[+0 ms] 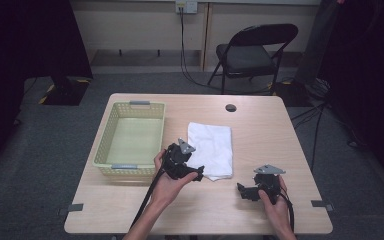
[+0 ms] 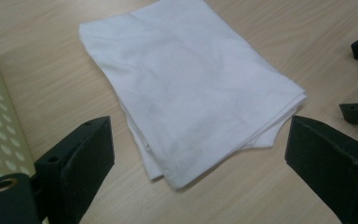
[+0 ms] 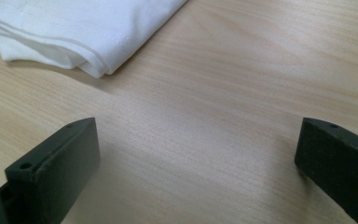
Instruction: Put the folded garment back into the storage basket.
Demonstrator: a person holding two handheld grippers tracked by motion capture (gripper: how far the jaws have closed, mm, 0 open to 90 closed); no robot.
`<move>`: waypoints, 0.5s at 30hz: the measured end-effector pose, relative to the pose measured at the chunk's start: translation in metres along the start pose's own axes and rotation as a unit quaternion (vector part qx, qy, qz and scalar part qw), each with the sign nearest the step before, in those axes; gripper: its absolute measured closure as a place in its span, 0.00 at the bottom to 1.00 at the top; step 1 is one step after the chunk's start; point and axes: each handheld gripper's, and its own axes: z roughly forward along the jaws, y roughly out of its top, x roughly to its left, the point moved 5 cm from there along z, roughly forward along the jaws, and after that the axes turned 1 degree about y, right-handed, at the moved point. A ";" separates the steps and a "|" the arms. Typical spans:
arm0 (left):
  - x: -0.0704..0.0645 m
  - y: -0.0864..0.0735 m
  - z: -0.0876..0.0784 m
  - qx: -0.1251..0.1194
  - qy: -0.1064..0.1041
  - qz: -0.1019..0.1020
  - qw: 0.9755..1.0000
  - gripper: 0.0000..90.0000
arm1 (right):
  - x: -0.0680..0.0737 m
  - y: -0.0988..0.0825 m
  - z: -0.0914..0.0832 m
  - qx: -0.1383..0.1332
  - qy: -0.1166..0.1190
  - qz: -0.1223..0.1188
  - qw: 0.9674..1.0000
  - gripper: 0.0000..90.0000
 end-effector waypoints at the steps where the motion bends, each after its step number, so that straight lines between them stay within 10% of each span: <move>1: 0.000 0.002 0.001 0.000 0.002 0.000 1.000 0.08 | 0.000 0.000 0.000 0.000 0.000 0.000 1.000 0.00; 15: 0.003 0.024 0.018 0.001 -0.004 0.004 1.000 0.07 | 0.000 0.000 0.000 0.000 0.000 0.000 1.000 0.00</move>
